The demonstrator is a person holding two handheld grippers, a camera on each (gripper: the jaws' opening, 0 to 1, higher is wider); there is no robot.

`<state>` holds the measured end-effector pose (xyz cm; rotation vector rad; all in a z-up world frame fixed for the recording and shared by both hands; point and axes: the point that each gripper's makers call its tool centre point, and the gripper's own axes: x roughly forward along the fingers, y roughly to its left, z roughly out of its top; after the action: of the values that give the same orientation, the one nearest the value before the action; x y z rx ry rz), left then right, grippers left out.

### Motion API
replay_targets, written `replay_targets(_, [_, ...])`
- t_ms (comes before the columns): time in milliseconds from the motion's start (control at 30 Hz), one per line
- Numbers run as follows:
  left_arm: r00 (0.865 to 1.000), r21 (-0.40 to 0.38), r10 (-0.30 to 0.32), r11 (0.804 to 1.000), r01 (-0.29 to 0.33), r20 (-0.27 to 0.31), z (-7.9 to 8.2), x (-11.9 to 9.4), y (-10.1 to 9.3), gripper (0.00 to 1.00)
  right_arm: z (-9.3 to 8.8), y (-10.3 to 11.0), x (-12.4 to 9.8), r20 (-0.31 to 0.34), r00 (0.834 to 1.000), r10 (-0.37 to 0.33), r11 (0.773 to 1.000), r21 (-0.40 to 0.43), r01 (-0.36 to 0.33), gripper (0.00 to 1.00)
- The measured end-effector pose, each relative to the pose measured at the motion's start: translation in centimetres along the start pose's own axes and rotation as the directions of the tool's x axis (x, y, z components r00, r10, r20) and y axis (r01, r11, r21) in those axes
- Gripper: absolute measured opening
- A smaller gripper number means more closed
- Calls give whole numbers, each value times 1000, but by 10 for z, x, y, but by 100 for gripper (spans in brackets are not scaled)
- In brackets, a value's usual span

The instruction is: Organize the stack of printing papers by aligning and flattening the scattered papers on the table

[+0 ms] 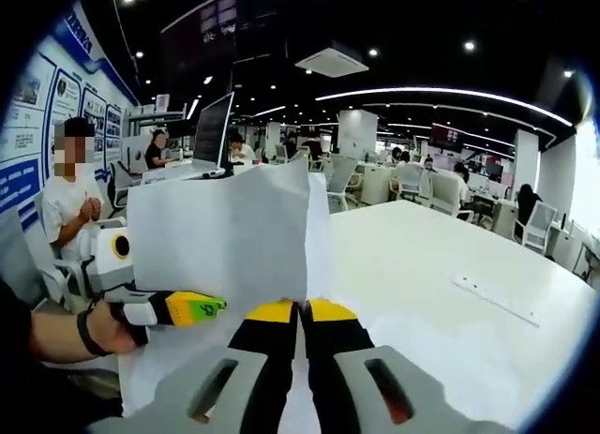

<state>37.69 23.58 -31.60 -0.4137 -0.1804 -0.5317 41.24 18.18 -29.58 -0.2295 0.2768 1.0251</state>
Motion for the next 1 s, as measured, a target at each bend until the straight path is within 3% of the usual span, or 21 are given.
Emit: replay_targets(1000, [1000,0,4,1000,-4,-9,-2,0,0,6,-6,-24,-9,-4,998,-59,998,22,60,0])
